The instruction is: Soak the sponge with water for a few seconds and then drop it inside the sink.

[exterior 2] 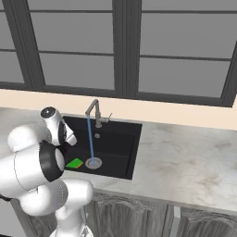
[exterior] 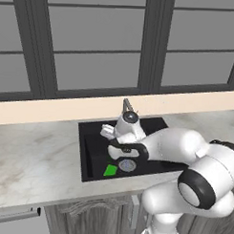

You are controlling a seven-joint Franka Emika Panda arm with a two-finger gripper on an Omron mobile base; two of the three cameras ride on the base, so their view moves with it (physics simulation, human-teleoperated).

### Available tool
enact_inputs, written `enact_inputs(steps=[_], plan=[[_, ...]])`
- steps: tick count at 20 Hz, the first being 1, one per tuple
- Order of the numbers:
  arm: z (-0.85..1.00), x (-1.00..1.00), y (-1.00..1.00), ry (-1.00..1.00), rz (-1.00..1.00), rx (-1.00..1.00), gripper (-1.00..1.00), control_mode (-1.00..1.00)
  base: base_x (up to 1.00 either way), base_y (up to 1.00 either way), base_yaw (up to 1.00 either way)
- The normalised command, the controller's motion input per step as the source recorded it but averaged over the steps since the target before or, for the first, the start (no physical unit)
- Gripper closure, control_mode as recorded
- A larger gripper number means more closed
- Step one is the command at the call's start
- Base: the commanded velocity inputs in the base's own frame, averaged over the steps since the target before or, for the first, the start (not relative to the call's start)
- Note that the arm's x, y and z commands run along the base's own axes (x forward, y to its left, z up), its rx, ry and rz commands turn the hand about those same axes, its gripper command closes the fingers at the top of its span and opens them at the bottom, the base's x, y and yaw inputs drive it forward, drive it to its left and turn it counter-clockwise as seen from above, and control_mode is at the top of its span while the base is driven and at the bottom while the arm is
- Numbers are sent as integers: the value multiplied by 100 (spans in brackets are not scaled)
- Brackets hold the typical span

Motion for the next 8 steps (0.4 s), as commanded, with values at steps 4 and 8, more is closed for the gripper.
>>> enact_inputs(steps=[4, 8], plan=[[78, 0, 21, 15, 6, 0, -100, -100, 0, 0, 0], [65, 0, 24, 17, 8, 0, -100, -100, 0, 0, 0]])
